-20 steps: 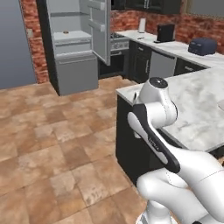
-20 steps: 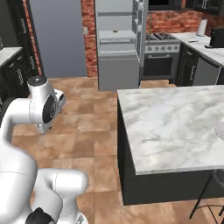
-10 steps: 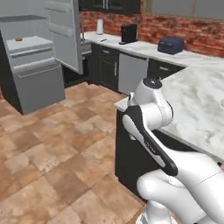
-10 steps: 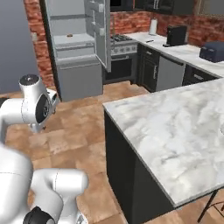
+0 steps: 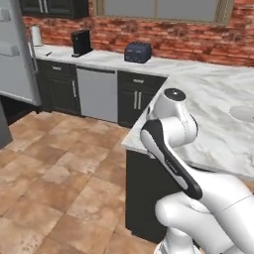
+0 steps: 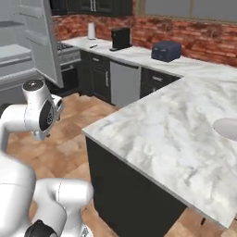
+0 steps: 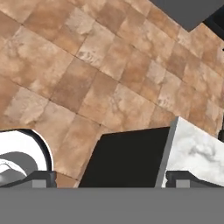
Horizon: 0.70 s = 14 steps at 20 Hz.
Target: Retrieve the butter from the fridge and place it on a plate on the dining table. Then retrieve the butter knife by the fridge and place it near the plate.
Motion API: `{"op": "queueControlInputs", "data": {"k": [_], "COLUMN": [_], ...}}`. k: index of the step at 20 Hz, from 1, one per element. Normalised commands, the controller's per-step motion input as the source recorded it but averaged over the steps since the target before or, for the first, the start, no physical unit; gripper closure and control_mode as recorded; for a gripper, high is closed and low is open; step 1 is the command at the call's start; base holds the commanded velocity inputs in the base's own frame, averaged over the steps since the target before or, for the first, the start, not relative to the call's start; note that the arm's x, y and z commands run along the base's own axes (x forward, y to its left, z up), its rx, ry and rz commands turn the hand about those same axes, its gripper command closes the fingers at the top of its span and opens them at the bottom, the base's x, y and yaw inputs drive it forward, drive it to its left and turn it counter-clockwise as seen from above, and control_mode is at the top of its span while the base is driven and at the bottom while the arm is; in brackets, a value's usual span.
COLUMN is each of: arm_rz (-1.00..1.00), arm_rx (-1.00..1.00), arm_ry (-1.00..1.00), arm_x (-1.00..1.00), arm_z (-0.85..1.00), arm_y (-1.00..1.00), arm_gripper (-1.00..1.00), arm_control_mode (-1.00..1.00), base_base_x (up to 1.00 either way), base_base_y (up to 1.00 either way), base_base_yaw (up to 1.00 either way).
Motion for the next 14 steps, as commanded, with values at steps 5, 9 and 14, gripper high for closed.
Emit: {"op": "queueControlInputs", "data": {"k": [5, 9, 14], "arm_rz": [0.0, 0.0, 0.0], "arm_rx": [0.0, 0.0, 0.0], "arm_ry": [0.0, 0.0, 0.0], "arm_x": [0.0, 0.0, 0.0], "arm_z": [0.0, 0.0, 0.0], "arm_y": [0.0, 0.0, 0.0], "arm_gripper": [-1.0, -1.0, -1.0], "arm_control_mode": [1.0, 1.0, 1.0], "base_base_x": [0.66, 0.61, 0.59], "base_base_y": [1.0, 1.0, 1.0], "base_base_yaw": [-0.51, -0.5, -0.49]}}
